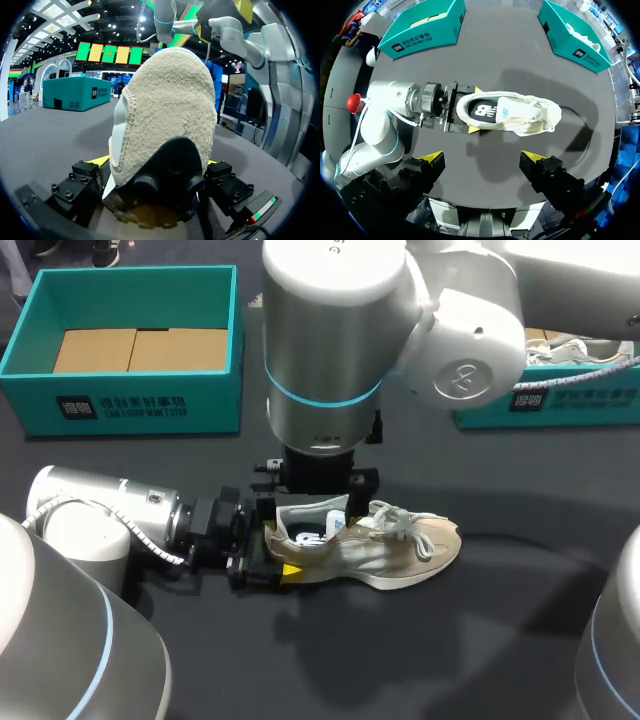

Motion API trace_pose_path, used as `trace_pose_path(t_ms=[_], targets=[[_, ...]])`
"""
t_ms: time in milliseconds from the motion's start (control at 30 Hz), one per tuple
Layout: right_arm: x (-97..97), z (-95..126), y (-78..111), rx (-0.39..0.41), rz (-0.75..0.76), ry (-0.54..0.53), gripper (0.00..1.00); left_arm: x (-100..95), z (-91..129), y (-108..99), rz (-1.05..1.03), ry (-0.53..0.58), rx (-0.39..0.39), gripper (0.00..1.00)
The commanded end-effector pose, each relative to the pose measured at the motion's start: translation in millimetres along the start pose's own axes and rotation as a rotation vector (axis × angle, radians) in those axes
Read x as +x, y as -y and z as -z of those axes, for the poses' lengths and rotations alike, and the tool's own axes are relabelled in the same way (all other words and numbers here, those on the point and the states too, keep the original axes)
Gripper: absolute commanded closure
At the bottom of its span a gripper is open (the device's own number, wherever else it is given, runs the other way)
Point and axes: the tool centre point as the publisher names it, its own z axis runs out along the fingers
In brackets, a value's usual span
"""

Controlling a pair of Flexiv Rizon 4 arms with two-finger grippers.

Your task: Take the shoe out of the shoebox, open the shoe tongue, remove and reinsert the insole, then place the shoe into the shoebox

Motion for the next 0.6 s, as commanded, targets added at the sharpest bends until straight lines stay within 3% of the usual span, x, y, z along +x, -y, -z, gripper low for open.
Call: trace_pose_path(t_ms=[33, 400, 600], targets=[[-17.6, -14, -2.9, 0.003, 0.008, -0.033, 0.0, 2.5, 1, -5, 0.0, 0.002, 0.0, 1.0], [-17.6, -14, -2.9, 0.003, 0.008, -0.033, 0.0, 2.5, 1, -5, 0.0, 0.002, 0.0, 1.0], [-17.3, -36, -17.1, 0.004, 0.011, -0.027, 0.0, 2.5, 1, -5, 0.0, 0.002, 0.0, 1.0]])
